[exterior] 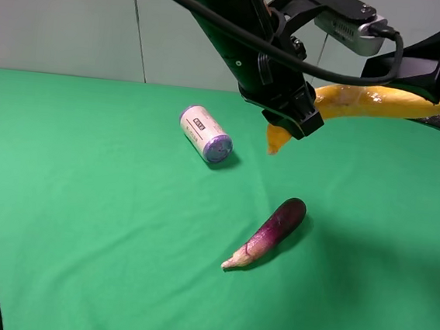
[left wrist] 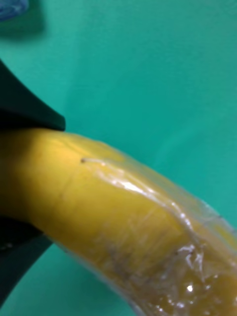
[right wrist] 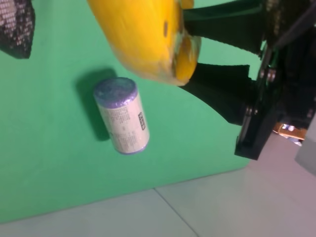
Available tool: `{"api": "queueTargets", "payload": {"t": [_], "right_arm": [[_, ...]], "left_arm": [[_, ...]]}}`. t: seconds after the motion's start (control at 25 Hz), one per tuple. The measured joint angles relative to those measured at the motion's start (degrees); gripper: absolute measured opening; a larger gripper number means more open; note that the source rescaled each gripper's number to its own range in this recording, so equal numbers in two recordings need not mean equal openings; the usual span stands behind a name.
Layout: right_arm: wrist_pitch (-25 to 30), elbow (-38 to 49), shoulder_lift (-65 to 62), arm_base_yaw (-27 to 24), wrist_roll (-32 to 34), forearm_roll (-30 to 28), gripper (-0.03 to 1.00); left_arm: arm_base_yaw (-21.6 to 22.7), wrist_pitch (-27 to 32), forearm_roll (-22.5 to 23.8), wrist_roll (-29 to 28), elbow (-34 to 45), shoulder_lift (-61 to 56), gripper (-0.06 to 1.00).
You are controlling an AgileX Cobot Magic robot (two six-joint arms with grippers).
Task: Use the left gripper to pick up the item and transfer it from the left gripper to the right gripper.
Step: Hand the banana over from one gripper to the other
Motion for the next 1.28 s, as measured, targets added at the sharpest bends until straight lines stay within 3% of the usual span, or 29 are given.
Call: {"api": "queueTargets", "payload": {"t": [0.44,0.56,0.72,0.8,0.88,0.92,1.28], "right_arm": [[3.30,0.00,0.93,0.00,-1.68,1.63,0.98],[4.19,0.00,0.93,0.00,-1.68,1.63,0.85],[4.24,0.00,0.93,0.00,-1.68,1.55,0.56],[3.91,0.00,0.93,0.00,-1.68,1.47,0.36],[3.69,0.00,0.93,0.00,-1.68,1.47,0.07],[3.48,0.00,0.93,0.00,-1.68,1.43,0.00],[3.43,0.00,0.93,0.00,-1.68,1.43,0.01]], "left_arm": [[-0.31,-0.05,-0.76,0.00,-0.07,0.57,0.00],[-0.31,-0.05,-0.82,0.00,-0.07,0.57,0.00],[-0.31,-0.05,-0.86,0.00,-0.07,0.57,0.00],[-0.31,0.01,-0.86,0.00,-0.07,0.57,0.00],[-0.31,0.14,-0.82,0.00,-0.07,0.57,0.00],[-0.31,0.14,-0.81,0.00,-0.07,0.57,0.00],[-0.31,0.02,-0.81,0.00,-0.07,0.57,0.00]]}}
